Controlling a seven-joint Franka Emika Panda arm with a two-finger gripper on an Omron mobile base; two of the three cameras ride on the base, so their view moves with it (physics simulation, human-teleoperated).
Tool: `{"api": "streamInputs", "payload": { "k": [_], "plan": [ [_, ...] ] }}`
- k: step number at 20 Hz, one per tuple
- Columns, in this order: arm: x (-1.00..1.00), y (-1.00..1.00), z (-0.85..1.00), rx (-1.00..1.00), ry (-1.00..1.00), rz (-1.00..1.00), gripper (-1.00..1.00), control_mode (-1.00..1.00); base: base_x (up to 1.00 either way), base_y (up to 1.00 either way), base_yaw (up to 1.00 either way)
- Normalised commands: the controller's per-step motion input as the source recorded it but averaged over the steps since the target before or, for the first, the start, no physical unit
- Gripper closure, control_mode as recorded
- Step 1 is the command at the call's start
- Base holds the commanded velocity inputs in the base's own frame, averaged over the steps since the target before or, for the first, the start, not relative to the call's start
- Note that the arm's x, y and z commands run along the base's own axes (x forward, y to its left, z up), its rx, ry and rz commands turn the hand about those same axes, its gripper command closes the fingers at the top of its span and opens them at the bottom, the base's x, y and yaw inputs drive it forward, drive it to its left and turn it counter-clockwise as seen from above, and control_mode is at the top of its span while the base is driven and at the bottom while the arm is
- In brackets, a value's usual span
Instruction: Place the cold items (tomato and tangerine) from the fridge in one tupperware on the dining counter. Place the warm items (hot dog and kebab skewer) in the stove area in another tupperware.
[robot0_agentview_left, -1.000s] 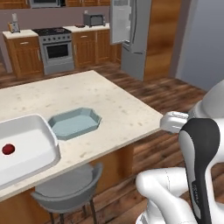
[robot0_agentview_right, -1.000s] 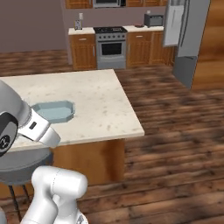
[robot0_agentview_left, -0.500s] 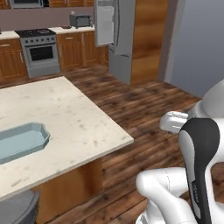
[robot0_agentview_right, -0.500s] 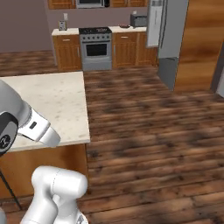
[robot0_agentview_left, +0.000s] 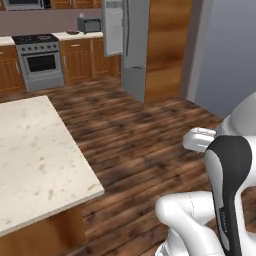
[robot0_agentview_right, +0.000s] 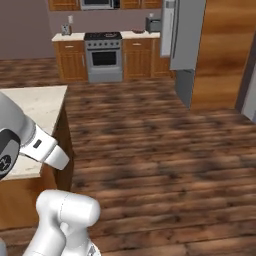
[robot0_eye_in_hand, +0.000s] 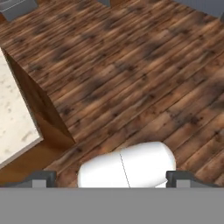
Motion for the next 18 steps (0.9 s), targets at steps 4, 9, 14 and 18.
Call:
{"api": "streamInputs", "payload": {
  "k": [4, 9, 14, 18],
  "plan": [
    [0.0, 0.0, 0.0, 0.0, 0.0, 0.0, -1.0, 1.0, 1.0, -0.9, 0.24],
    [0.0, 0.0, 0.0, 0.0, 0.0, 0.0, -1.0, 1.0, 1.0, -0.87, 0.25],
    [0.0, 0.0, 0.0, 0.0, 0.0, 0.0, -1.0, 1.0, 1.0, -0.69, 0.3],
    [0.0, 0.0, 0.0, 0.0, 0.0, 0.0, -1.0, 1.0, 1.0, -0.55, 0.31]
  ]
}}
